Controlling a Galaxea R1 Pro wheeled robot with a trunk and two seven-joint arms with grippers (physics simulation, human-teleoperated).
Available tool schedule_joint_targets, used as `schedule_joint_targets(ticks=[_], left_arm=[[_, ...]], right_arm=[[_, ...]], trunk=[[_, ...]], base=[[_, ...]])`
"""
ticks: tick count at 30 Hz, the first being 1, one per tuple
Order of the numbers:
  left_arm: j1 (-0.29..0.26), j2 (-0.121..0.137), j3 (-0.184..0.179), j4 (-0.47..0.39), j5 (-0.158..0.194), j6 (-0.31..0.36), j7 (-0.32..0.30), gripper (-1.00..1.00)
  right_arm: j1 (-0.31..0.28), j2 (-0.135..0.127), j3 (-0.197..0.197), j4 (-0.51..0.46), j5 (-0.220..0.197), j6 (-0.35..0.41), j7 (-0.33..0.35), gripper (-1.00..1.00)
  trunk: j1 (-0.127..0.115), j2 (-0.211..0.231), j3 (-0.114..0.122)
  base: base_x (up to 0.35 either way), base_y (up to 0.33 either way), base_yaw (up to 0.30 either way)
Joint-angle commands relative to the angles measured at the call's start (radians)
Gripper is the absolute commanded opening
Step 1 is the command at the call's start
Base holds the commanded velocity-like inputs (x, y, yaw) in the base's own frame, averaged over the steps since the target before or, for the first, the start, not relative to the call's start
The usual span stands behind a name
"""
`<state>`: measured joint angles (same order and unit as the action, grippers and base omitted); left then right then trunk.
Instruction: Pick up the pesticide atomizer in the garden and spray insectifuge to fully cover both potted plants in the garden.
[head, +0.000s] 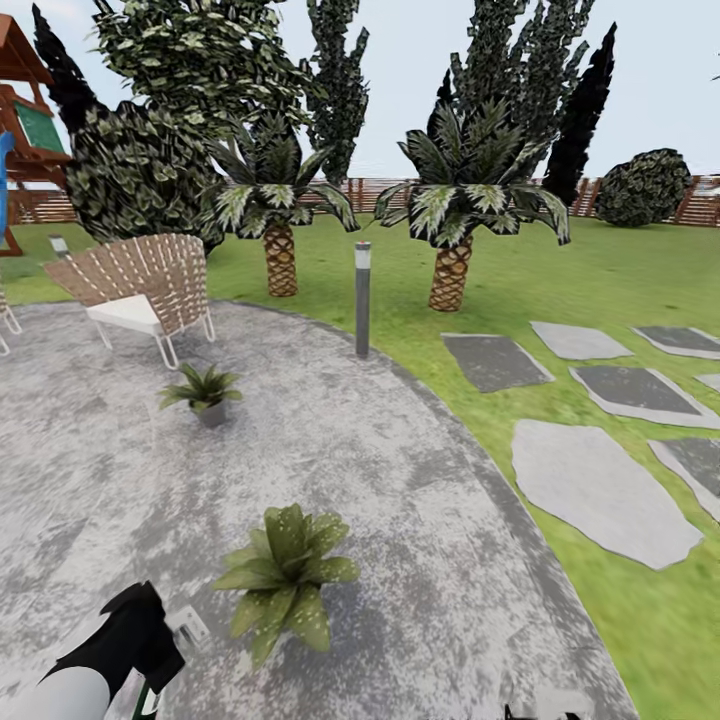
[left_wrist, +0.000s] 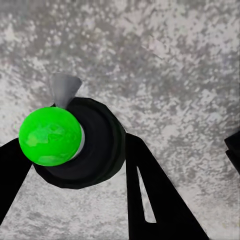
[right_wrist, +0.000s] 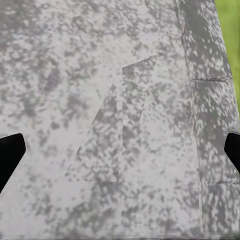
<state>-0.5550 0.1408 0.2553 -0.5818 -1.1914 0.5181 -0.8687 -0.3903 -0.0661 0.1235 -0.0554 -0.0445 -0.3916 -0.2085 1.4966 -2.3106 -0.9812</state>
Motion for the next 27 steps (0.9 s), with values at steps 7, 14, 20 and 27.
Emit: schedule_joint_targets(ticks=[7, 14, 20, 27], left_arm=[[0.0, -0.01, 0.0, -0.001, -0.005, 0.003, -0.006, -1.0], [0.0, -0.017, -0.003, 0.0, -0.005, 0.005, 0.009, -1.0], [0.0, -0.03, -0.005, -0.001, -0.005, 0.005, 0.012, -1.0], [0.0, -0.042, -0.008, -0.001, -0.009, 0.005, 0.015, -1.0]], right_arm=[[-0.001, 0.003, 0.008, -0.001, -0.005, -0.003, -0.005, 1.0], [-0.001, 0.003, 0.007, 0.0, -0.005, -0.003, -0.005, 1.0], [-0.001, 0.002, 0.007, 0.001, -0.006, -0.003, -0.005, 1.0], [-0.001, 0.002, 0.007, 0.002, -0.006, -0.003, -0.005, 1.0]], trunk=[[0.0, 0.0, -0.001], [0.0, 0.0, -0.001], [0.0, 0.0, -0.001], [0.0, 0.0, -0.001]], base=[[0.028, 0.337, -0.044], [0.0, 0.337, -0.035], [0.061, 0.317, -0.268], [0.138, 0.098, -0.299]])
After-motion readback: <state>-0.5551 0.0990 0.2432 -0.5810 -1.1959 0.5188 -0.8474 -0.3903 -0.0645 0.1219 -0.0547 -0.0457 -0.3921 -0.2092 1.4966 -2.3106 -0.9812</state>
